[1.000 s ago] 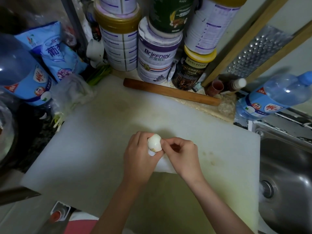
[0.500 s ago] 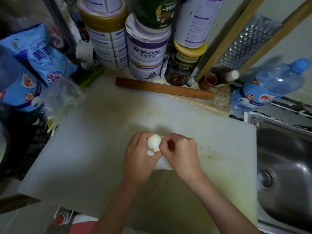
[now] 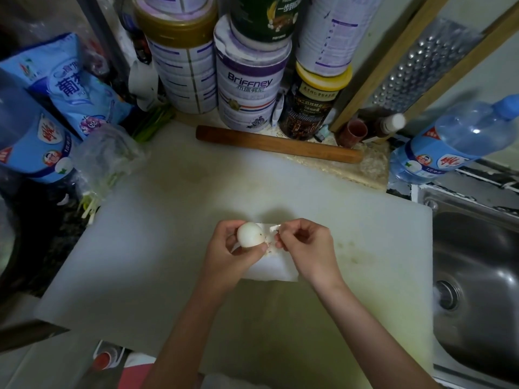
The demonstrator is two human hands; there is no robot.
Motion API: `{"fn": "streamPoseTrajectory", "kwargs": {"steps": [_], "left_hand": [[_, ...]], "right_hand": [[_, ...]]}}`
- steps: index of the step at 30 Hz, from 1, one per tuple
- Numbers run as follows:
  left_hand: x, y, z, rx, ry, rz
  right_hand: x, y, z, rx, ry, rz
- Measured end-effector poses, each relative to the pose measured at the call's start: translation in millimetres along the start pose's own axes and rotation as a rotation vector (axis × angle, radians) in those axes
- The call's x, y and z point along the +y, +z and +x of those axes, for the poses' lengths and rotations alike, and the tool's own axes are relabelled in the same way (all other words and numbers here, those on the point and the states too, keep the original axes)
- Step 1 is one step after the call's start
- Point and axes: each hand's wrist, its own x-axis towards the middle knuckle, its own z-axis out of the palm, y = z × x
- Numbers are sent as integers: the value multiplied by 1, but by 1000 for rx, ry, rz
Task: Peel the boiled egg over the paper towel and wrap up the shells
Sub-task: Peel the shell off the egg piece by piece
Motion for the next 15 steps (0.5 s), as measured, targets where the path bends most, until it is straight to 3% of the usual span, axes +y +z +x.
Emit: {"fn": "streamPoseTrajectory", "kwargs": {"steps": [3, 9, 15], "left_hand": [[-2, -4, 2, -3, -11, 16], [0, -9, 3, -4, 0, 66], [1, -5, -1, 32, 94, 223]], "right_hand": [[2, -5, 4, 38, 15, 7], [14, -4, 3, 57, -147, -332], [14, 0, -1, 24, -229, -290]]}}
